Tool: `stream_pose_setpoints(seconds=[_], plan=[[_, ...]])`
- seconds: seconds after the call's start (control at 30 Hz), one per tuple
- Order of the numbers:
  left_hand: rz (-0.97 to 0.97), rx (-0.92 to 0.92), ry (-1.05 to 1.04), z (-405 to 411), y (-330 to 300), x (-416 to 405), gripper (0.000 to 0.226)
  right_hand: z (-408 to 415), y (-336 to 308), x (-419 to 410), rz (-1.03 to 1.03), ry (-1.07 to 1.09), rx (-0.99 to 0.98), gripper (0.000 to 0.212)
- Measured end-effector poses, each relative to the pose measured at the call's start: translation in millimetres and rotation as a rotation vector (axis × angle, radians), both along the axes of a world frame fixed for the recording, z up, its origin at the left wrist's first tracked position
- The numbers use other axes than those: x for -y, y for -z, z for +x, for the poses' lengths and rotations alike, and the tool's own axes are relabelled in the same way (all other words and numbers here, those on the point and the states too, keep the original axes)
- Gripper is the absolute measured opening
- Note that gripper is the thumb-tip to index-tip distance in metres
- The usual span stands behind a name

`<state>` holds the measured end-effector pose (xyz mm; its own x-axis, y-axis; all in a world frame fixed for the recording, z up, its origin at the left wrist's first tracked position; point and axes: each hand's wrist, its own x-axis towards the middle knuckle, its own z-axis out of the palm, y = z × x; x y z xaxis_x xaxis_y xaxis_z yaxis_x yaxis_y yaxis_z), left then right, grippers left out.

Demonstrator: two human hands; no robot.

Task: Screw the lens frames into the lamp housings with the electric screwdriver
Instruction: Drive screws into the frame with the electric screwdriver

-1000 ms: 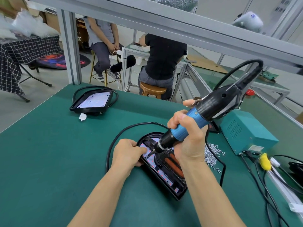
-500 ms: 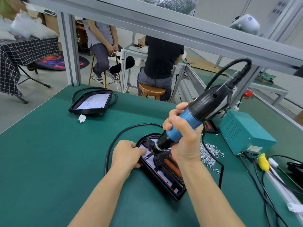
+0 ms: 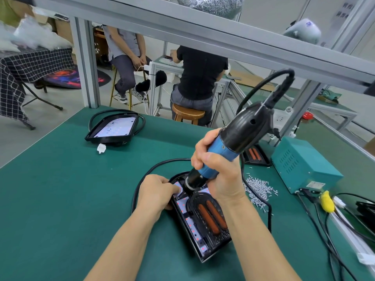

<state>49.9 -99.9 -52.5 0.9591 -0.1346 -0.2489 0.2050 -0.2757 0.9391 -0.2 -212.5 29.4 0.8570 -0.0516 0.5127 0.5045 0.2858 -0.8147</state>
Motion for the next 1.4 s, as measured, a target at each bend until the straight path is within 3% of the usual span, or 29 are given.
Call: stream_pose_setpoints(seconds=[0.2,0.37,0.47,0.53,0.63,0.77,0.9,1.0,1.07,1.17,1.23,1.4], plan=[[-0.018,-0.004,-0.016,-2,1,-1,0.018,-2,-1,-1,0.012,0.087,0.024,0.023],[-0.101,-0.006,-0.082,-4,4,-1,0.017,-6,-6,14,0.372,0.274,-0.009,0.026],[-0.154,0.023,-0.156,-9,2,0,0.009,-16,-18,37,0.421,0.385,0.037,0.023],[-0.141,0.025,-0.181,-13,1,0,0.021,-27,-25,52,0.421,0.462,0.079,0.025],[0.153,0.139,-0.139,-16,1,0,0.041,-48,-31,78,0.442,0.550,0.112,0.028],[0.638,0.382,-0.066,-24,-13,-2,0.048,-75,-32,108,0.426,0.646,0.112,0.029],[0.562,0.789,-0.057,-37,-34,21,0.032,-98,-25,134,0.433,0.734,0.113,0.023],[0.453,1.065,0.166,-48,-57,67,0.013,-110,-18,148,0.453,0.766,0.113,0.024],[0.502,1.047,0.434,-51,-63,106,0.015,-116,-14,153,0.474,0.770,0.115,0.025],[0.808,0.977,0.713,-49,-55,159,0.023,-125,-10,158,0.488,0.782,0.122,0.025],[0.954,0.938,0.766,-49,-48,179,0.027,-130,-8,161,0.482,0.791,0.130,0.026],[1.050,0.898,0.782,-58,-42,188,0.016,-138,-3,167,0.461,0.806,0.117,0.028]])
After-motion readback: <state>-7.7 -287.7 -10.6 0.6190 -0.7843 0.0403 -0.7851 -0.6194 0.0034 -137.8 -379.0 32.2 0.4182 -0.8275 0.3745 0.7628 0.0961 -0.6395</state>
